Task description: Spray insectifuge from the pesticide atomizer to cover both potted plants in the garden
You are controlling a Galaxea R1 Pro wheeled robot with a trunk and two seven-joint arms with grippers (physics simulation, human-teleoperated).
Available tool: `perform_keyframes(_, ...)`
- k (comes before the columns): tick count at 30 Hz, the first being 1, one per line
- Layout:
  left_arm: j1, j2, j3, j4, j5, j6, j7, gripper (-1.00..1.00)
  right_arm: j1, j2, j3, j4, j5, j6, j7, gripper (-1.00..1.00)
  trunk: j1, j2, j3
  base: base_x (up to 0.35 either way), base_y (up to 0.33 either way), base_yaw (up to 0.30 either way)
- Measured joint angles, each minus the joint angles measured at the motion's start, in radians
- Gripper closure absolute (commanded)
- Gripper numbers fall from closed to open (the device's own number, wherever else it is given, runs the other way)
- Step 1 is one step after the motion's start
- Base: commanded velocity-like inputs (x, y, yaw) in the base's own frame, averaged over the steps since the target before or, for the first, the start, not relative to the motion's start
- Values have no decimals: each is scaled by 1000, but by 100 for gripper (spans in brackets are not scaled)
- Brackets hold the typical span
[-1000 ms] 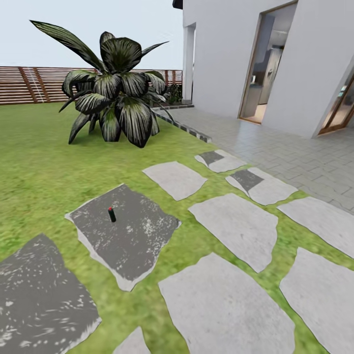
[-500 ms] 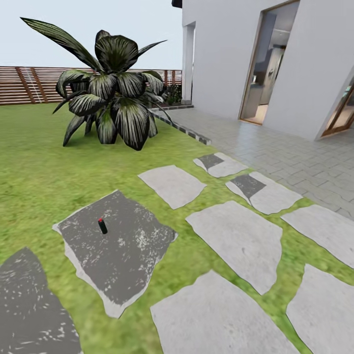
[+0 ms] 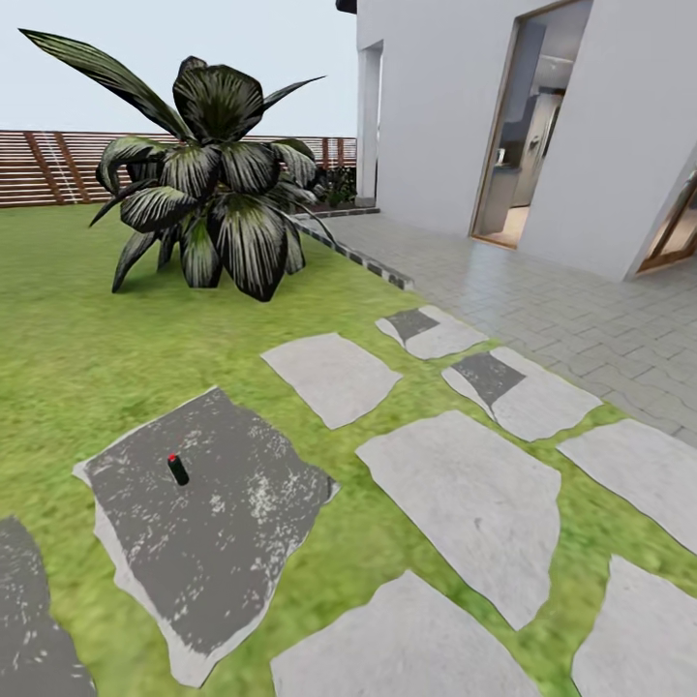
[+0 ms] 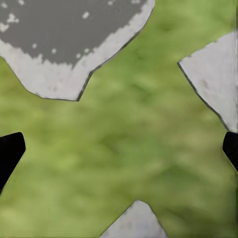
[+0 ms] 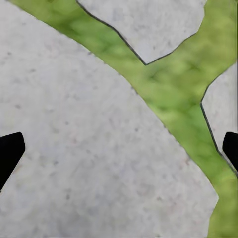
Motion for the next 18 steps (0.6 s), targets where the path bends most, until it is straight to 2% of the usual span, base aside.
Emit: perform_keyframes(18,0,0,0,0,-1,0,0,-100,0,1,1,-1,0,-2,1,-100,0,0,0,285,-154,0)
